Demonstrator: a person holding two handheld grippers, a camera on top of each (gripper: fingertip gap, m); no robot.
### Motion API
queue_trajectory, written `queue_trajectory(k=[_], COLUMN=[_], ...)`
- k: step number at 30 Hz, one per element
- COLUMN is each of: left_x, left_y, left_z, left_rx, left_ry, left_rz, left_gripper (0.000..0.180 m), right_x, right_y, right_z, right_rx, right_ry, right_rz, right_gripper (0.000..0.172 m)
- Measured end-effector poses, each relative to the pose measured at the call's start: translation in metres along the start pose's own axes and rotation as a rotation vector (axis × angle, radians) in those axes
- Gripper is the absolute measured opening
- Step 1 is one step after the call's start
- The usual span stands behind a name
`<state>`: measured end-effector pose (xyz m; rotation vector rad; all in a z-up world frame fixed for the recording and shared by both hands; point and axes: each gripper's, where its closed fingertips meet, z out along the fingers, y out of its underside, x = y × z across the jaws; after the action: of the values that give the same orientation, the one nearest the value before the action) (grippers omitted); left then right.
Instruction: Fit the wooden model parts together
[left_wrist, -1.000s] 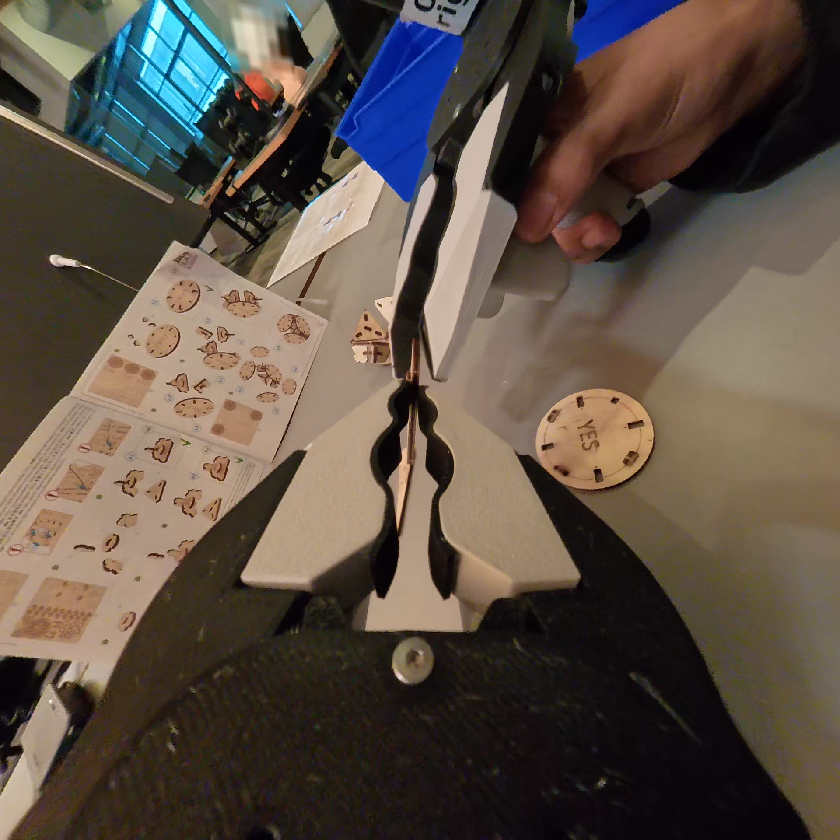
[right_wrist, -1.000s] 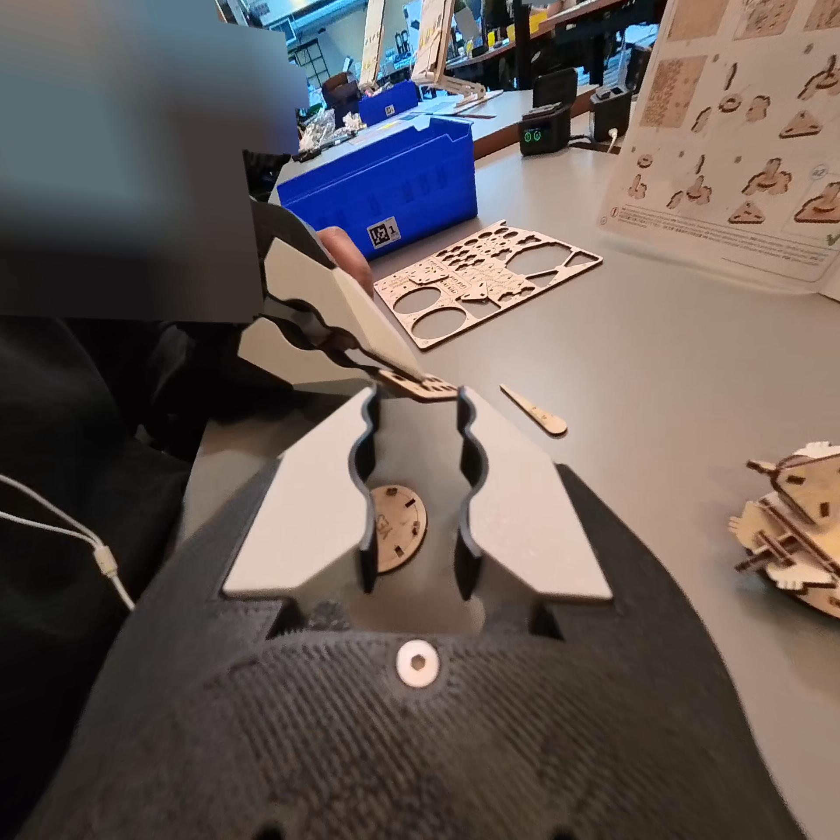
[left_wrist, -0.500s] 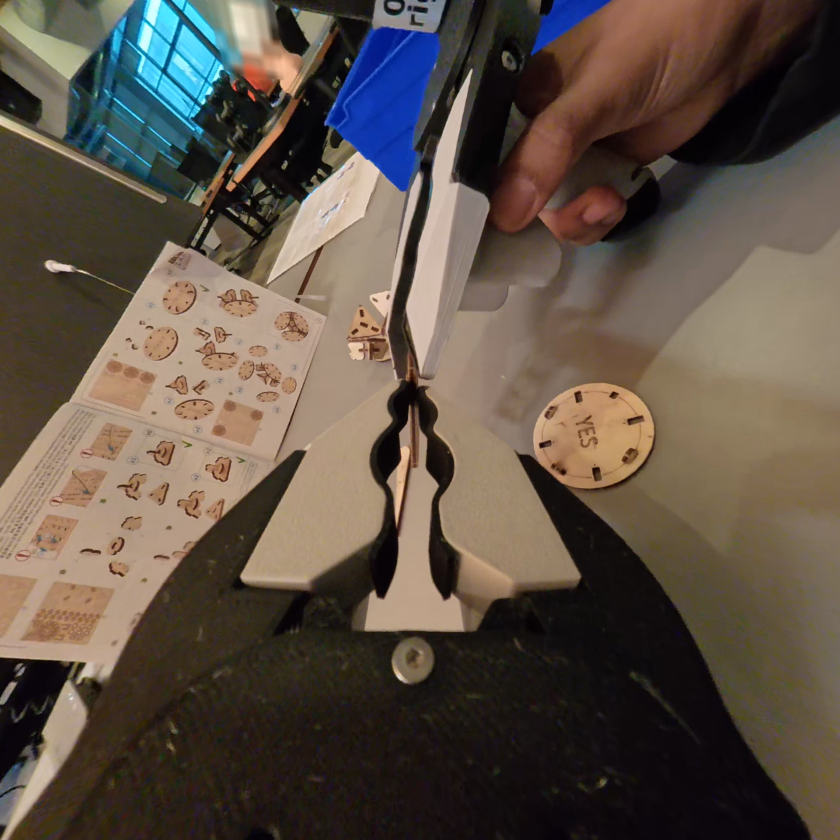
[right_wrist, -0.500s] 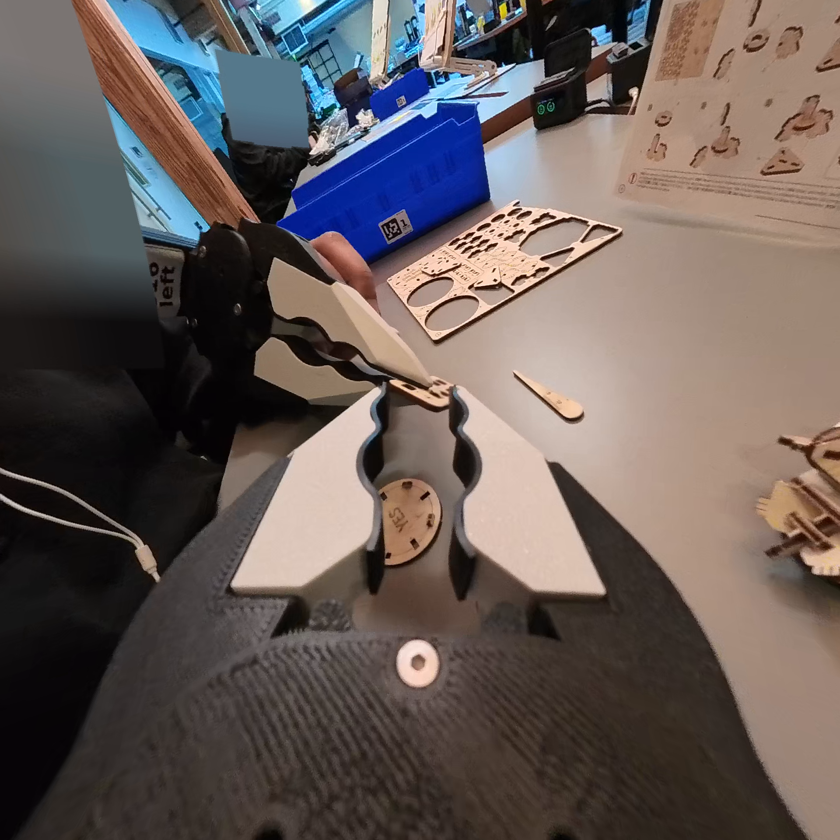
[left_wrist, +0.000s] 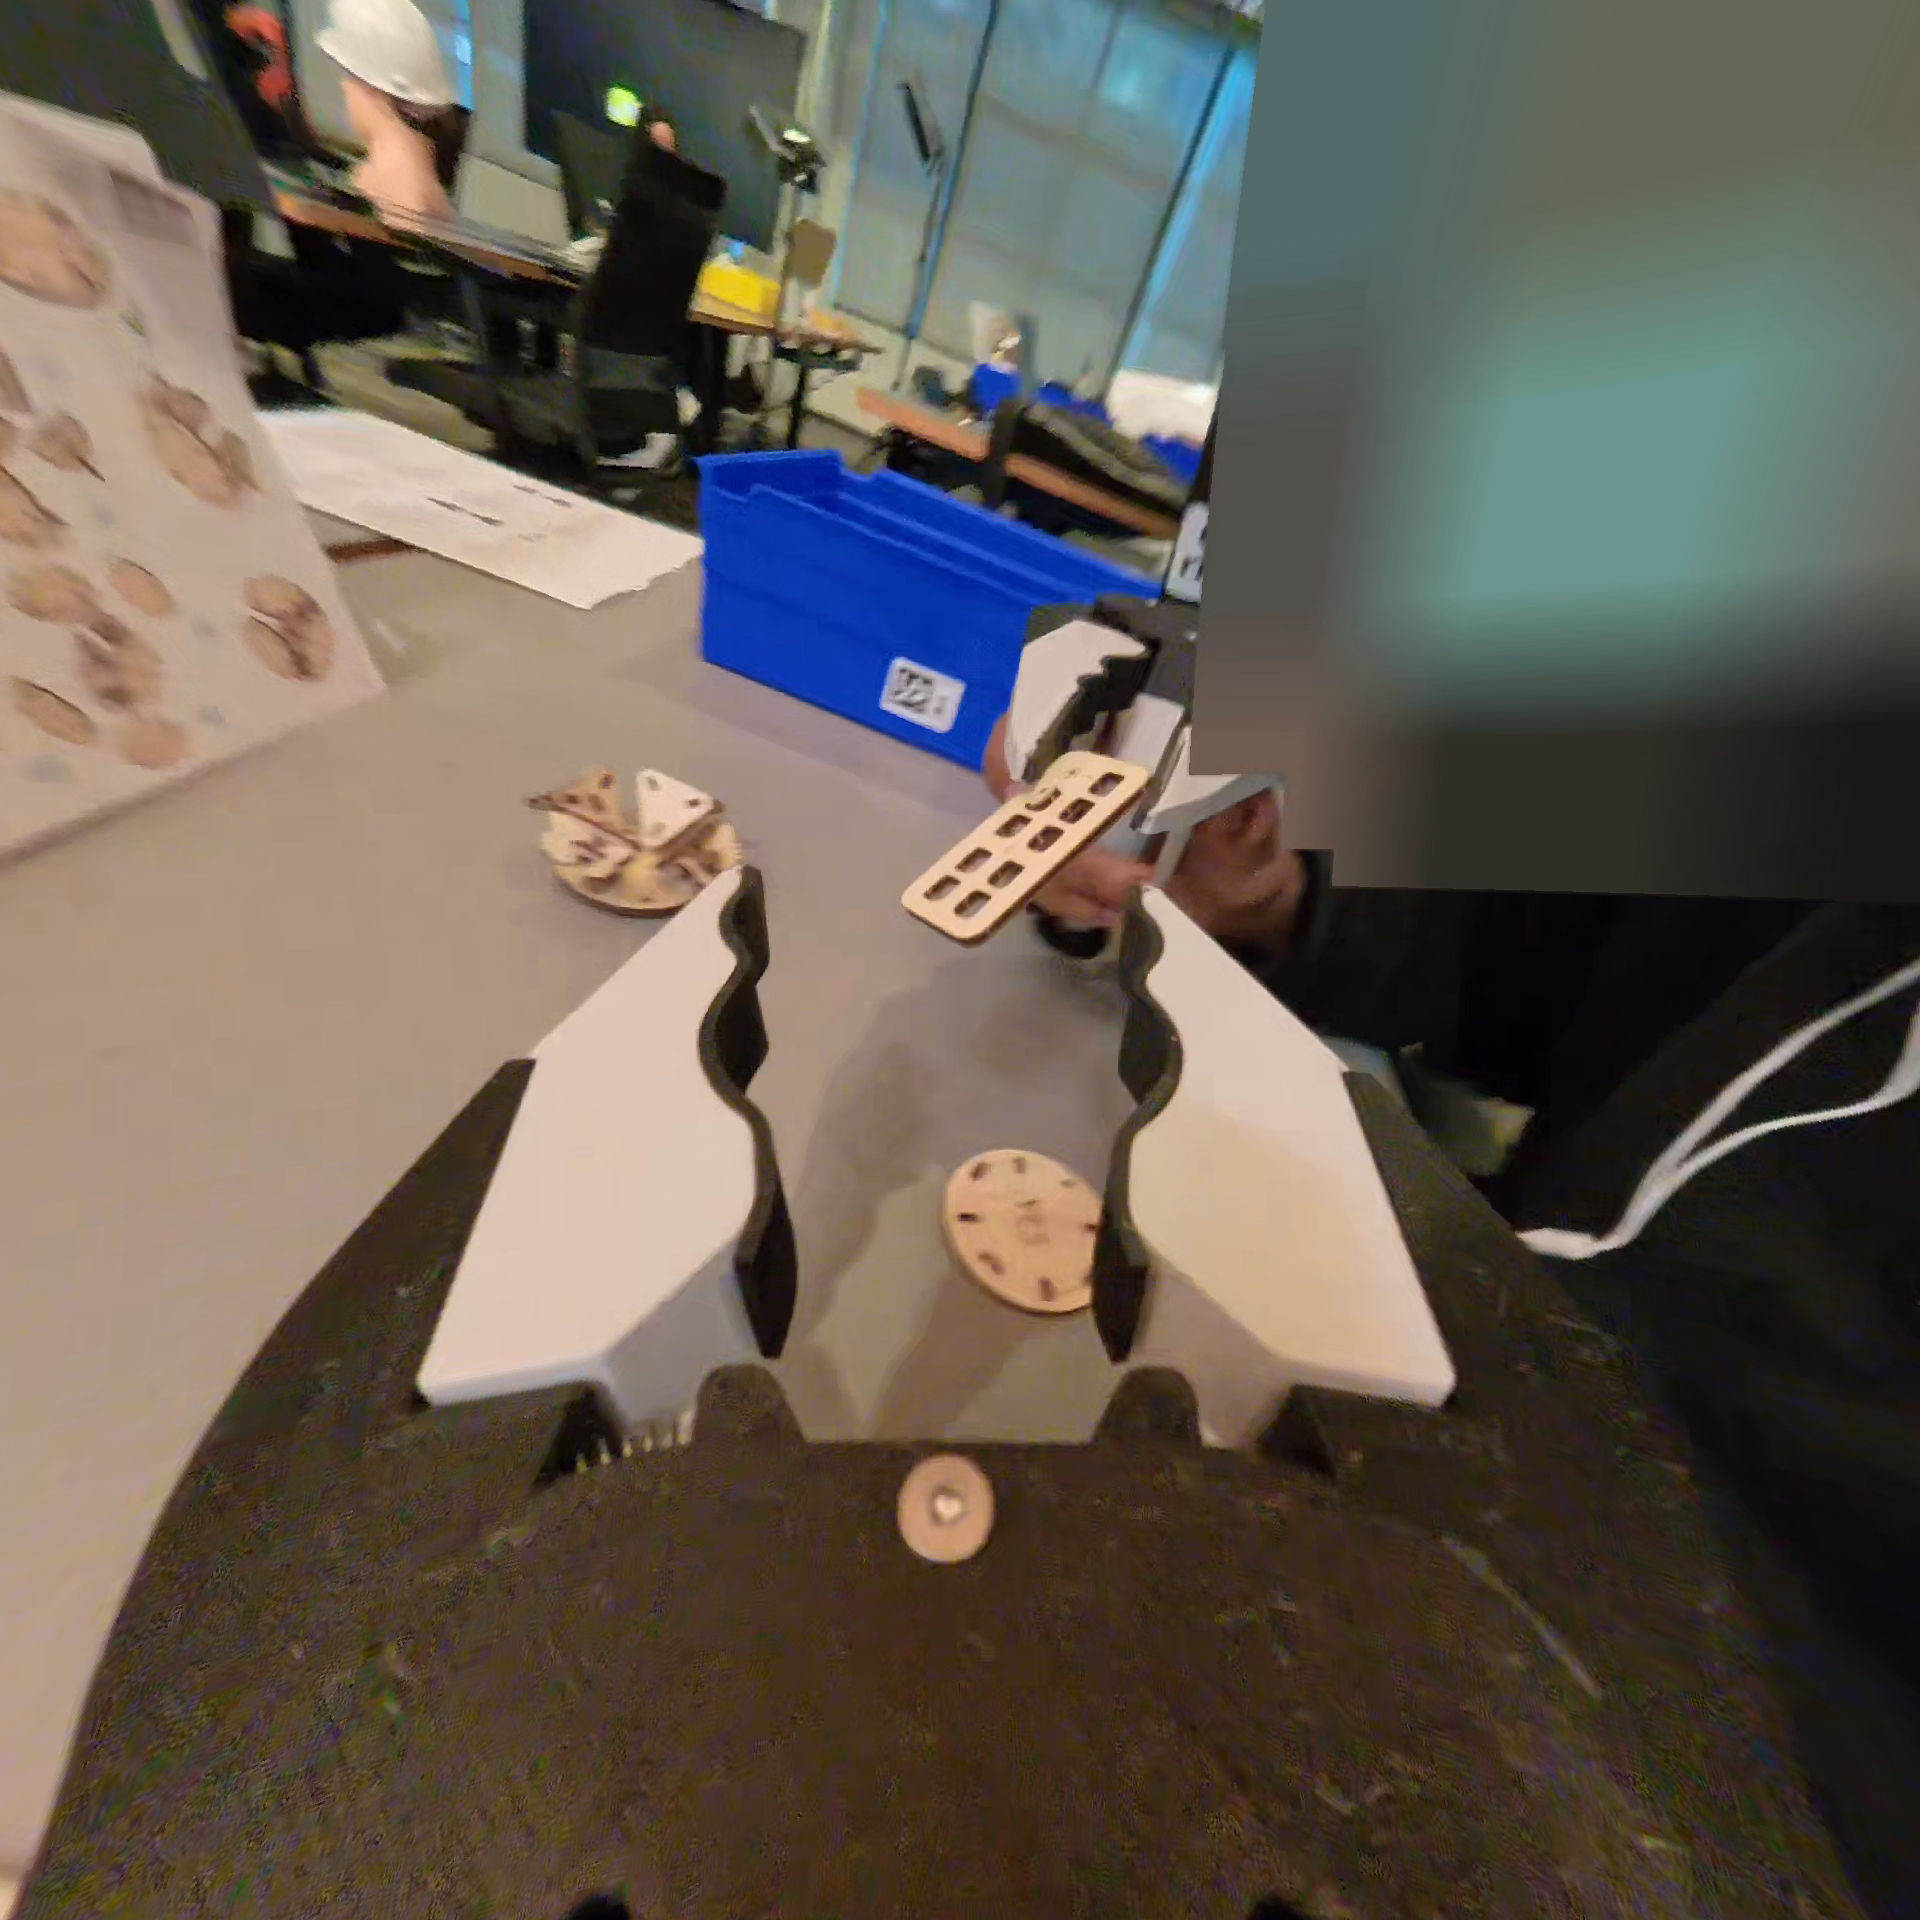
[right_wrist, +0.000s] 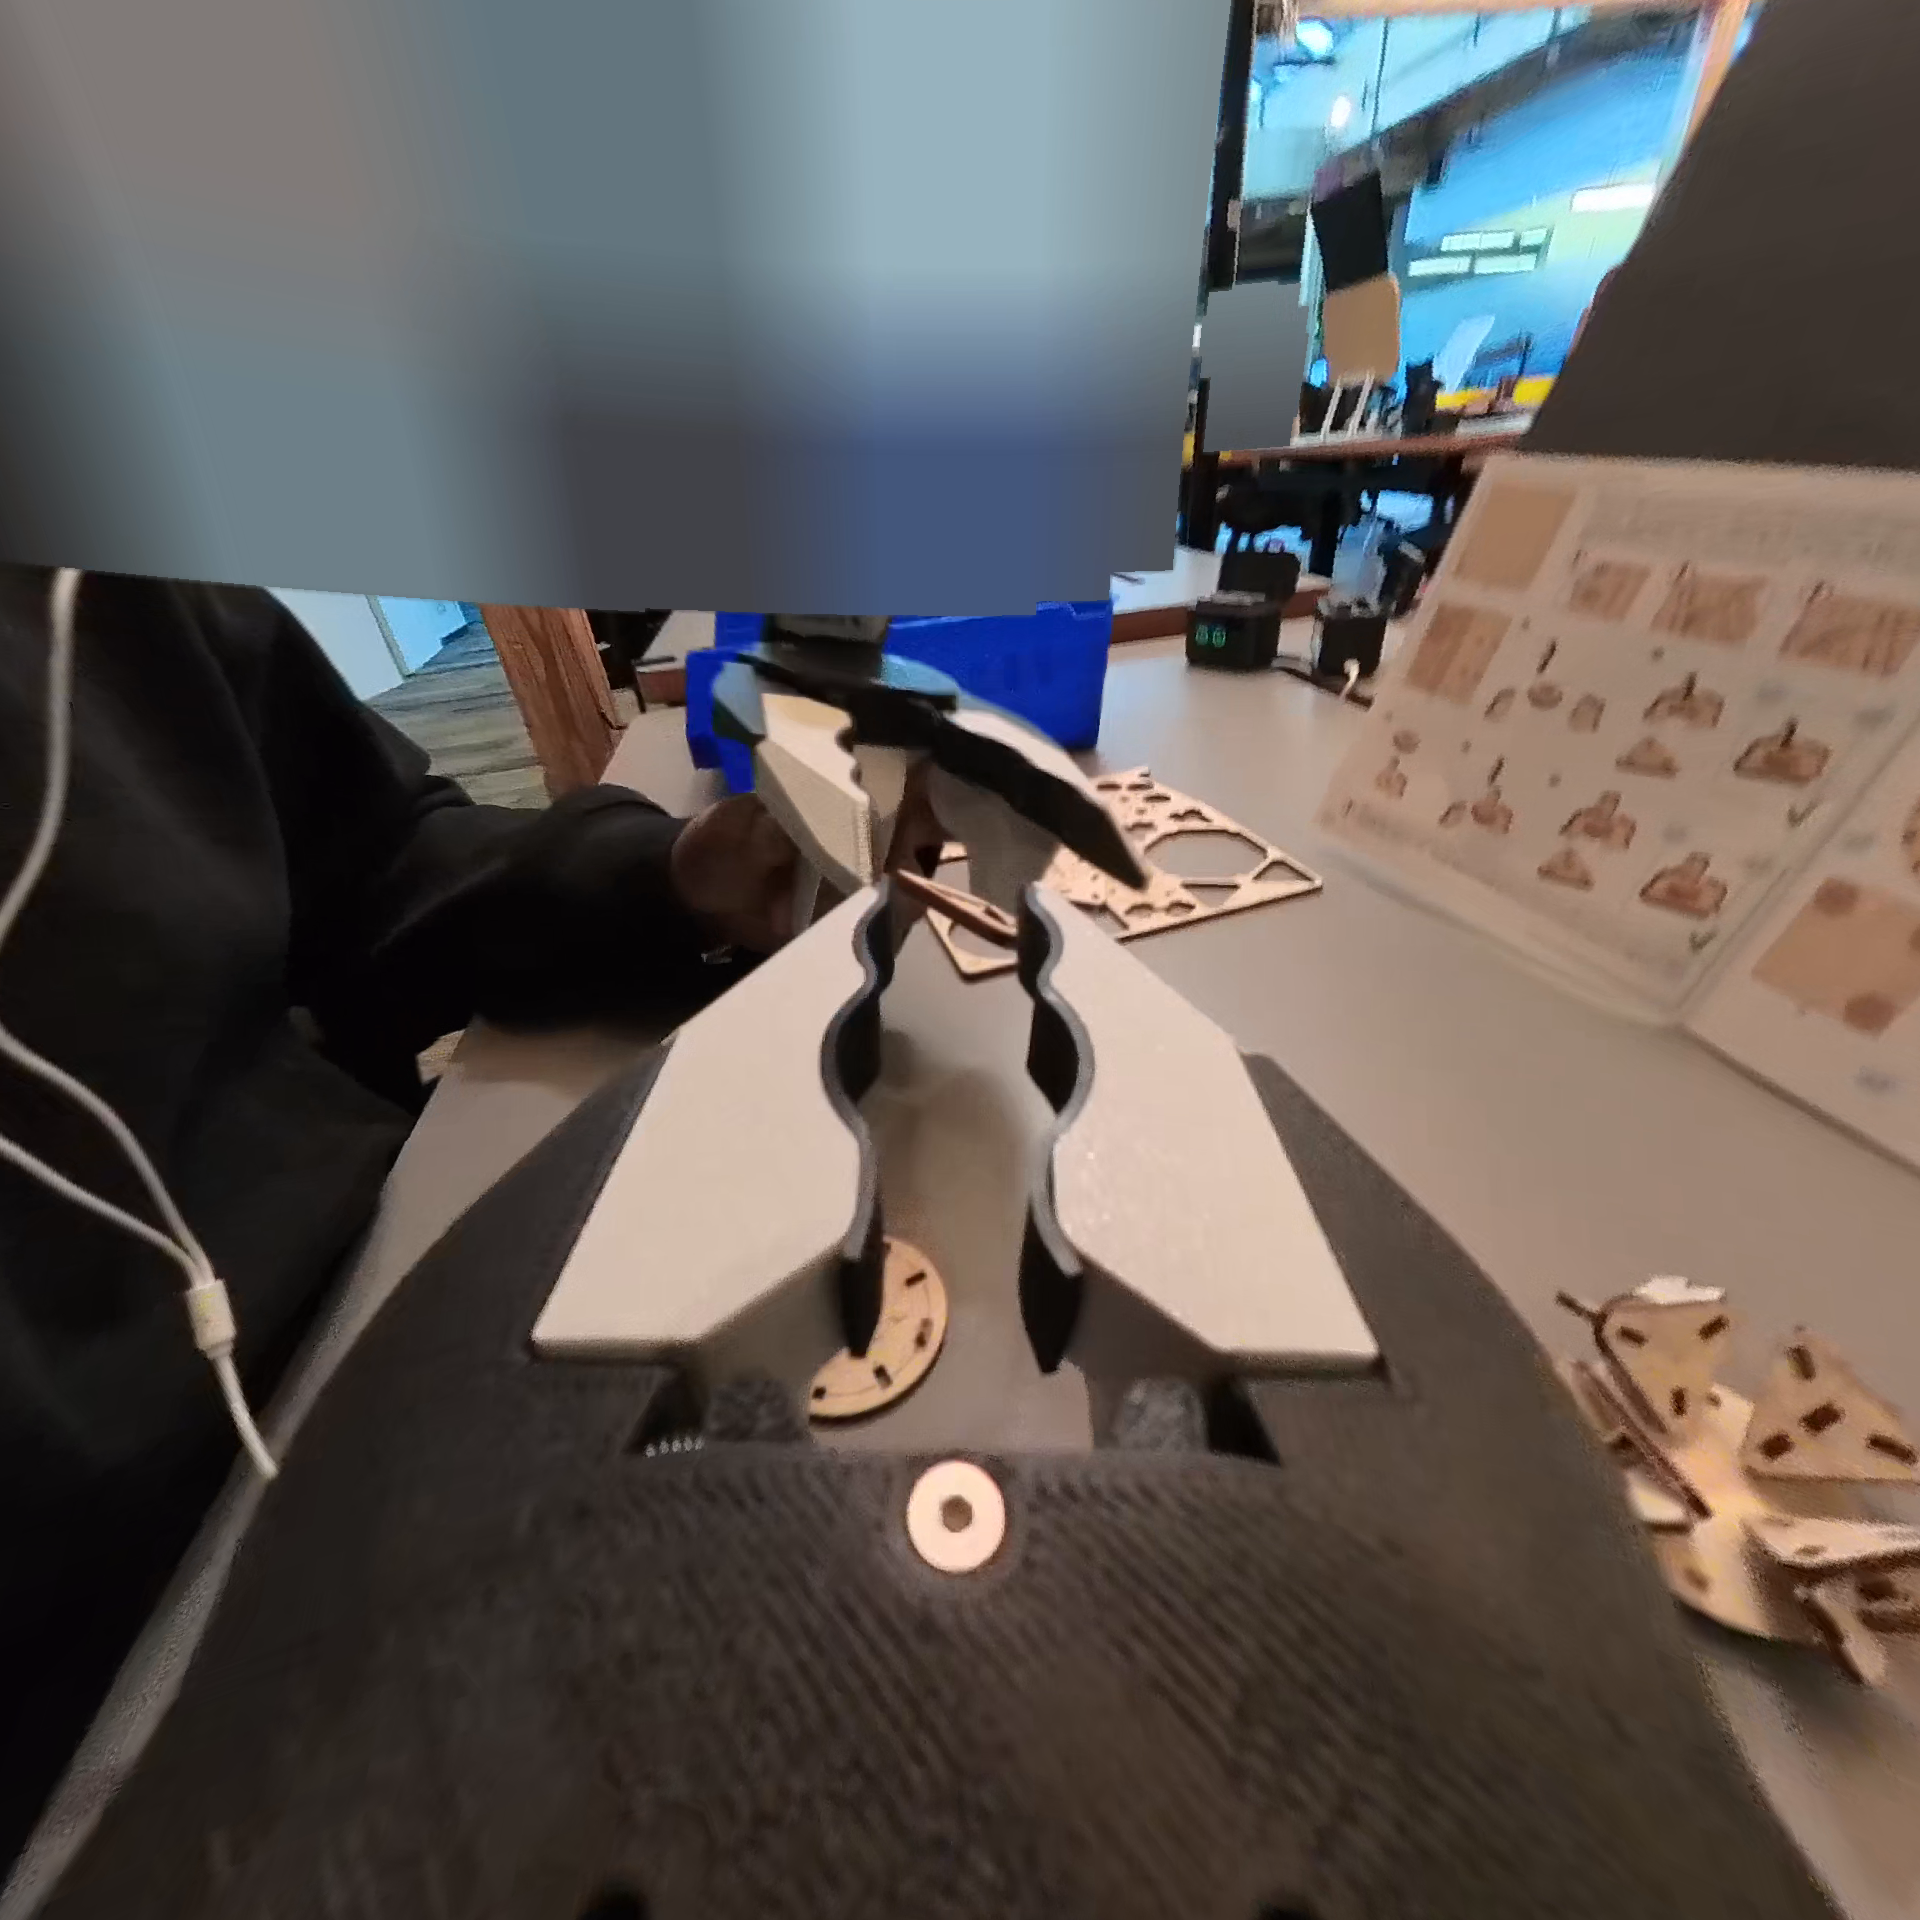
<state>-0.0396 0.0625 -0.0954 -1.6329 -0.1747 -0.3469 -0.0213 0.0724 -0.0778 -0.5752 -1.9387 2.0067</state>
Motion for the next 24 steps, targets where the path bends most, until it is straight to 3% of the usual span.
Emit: queue_trajectory(k=[2,5,8,12,13,14,18,22,24], left_x=[0.010,0.037,0.046,0.054,0.058,0.059,0.057,0.048,0.039], left_y=[-0.003,-0.015,-0.020,-0.005,-0.004,-0.004,-0.004,-0.004,-0.004], left_z=[0.001,-0.005,-0.010,-0.001,-0.001,-0.001,-0.001,0.000,0.002], left_rx=[0.040,0.109,0.150,0.050,0.047,0.047,0.052,0.061,0.065], left_ry=[0.147,0.493,0.630,0.584,0.591,0.592,0.589,0.526,0.468], left_rz=[-0.171,-0.456,-0.544,-0.447,-0.427,-0.423,-0.432,-0.415,-0.421], left_gripper=[0.064,0.057,0.041,0.041,0.039,0.036,0.007,0.006,0.020], right_x=[-0.007,-0.019,-0.033,-0.031,-0.031,-0.031,-0.031,-0.026,-0.025], right_y=[-0.007,-0.011,-0.016,-0.018,-0.017,-0.016,-0.010,-0.008,-0.013], right_z=[-0.001,0.000,0.000,-0.002,-0.003,-0.003,0.000,0.000,-0.003], right_rx=[0.030,0.057,0.092,0.110,0.107,0.104,0.075,0.057,0.079], right_ry=[-0.013,-0.053,-0.133,-0.163,-0.175,-0.181,-0.180,-0.138,-0.105], right_rz=[-0.065,-0.127,-0.100,-0.026,-0.012,0.001,-0.007,-0.029,-0.092], right_gripper=[0.021,0.021,0.020,0.018,0.001,0.000,0.000,0.000,0.000])
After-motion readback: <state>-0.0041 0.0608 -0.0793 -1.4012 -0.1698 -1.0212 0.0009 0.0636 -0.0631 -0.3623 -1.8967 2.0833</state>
